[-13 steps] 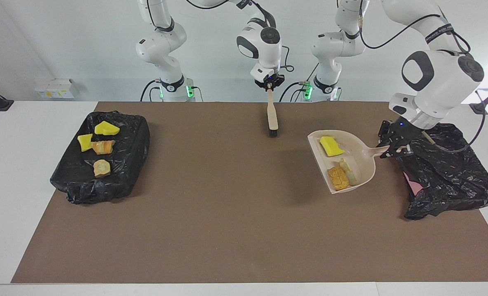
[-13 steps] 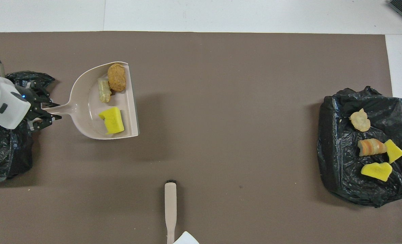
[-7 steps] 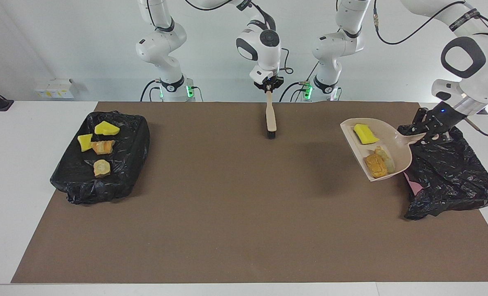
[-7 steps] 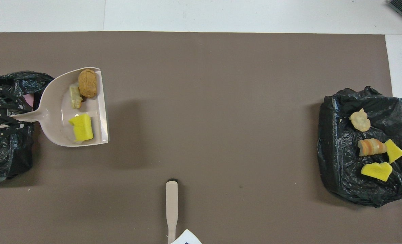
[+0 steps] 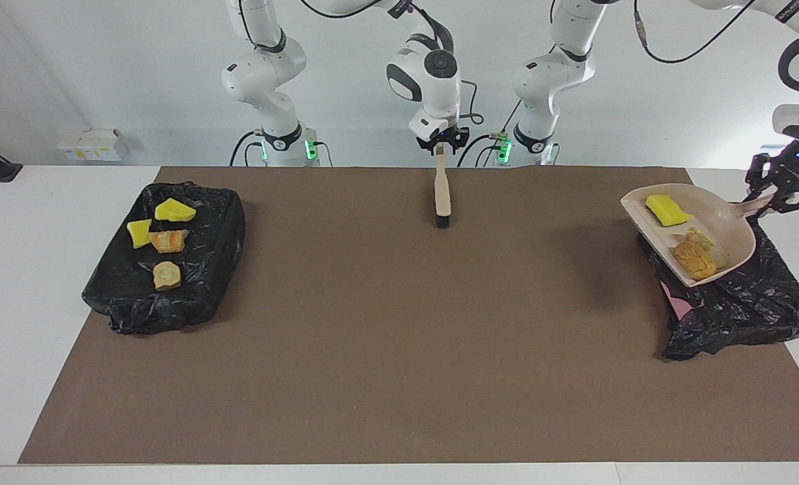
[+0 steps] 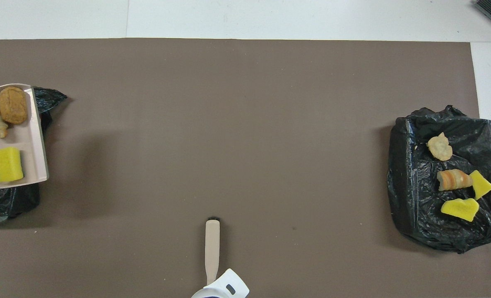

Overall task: Sweep and dump trash in bin
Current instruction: 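Tip the dustpan over the black bag with the left gripper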

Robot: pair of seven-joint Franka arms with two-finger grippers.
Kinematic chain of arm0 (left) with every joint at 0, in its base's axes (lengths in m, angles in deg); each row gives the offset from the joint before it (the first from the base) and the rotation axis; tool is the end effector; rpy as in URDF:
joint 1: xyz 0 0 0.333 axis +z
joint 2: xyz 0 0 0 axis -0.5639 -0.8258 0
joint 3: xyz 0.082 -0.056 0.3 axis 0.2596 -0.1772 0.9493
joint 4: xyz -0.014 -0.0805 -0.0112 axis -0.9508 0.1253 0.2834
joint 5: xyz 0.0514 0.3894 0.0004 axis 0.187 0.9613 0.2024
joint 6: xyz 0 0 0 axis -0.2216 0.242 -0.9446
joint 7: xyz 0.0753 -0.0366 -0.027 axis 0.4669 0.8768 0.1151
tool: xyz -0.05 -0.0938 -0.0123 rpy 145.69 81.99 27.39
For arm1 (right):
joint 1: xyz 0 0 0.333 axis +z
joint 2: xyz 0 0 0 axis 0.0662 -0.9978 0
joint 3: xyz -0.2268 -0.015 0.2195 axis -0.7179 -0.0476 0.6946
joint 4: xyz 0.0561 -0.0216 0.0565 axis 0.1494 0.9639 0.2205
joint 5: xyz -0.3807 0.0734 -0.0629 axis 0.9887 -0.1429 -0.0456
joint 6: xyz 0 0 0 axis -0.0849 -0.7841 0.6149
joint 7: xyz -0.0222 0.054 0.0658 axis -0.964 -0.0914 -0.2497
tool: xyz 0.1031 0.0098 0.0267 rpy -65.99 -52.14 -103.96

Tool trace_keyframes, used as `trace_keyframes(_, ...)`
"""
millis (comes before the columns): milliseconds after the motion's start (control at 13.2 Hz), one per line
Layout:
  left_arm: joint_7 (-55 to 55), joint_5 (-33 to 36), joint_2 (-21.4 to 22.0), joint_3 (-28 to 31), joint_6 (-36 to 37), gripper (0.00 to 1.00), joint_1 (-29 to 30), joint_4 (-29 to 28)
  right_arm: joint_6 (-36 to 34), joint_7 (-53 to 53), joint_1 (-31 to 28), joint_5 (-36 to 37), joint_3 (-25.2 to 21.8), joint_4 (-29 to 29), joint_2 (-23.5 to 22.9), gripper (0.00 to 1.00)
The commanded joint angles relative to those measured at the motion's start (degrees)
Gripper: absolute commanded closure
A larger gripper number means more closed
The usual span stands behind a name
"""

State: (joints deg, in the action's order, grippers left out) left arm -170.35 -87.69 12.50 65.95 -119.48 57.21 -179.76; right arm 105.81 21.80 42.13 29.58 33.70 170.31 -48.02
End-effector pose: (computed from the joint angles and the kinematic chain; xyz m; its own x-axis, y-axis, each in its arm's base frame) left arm 0.5448 0.2483 0.5529 0.1982 -0.9799 -0.0248 -0.9797 -0.1972 -0.0358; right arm 0.2398 0.4700 0.3572 0.9610 -0.0593 -0.2702 -0.0944 -0.9884 -0.1190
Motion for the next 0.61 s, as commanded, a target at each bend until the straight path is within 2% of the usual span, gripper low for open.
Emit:
trace_keyframes(0, -3.9, 4.7, -3.8, -0.4, -0.7, 1.00, 2.1, 6.2, -8.3, -0.2, -5.7, 0.0, 0.1, -4.0, 3.6, 0.28)
trace_keyframes(228, -5.2, 9.7, -4.5, -0.4, -5.7, 1.00, 4.0, 7.0, -20.1, 6.7, -14.1, 0.6, 0.1, -4.5, 12.4, 0.28)
trace_keyframes(380, -4.7, 15.3, -4.6, -0.5, -11.2, 1.00, 4.2, 6.5, -26.6, 13.6, -19.7, 0.9, -0.4, -5.9, 16.0, 0.28)
trace_keyframes(456, -4.2, 18.1, -4.5, -0.5, -14.2, 1.00, 4.2, 5.7, -30.3, 16.7, -23.4, 1.0, -0.4, -7.6, 16.9, 0.26)
trace_keyframes(532, -4.2, 19.8, -4.4, -0.5, -16.3, 1.00, 3.8, 4.9, -34.2, 20.3, -27.0, 1.4, -0.4, -10.1, 17.3, 0.18)
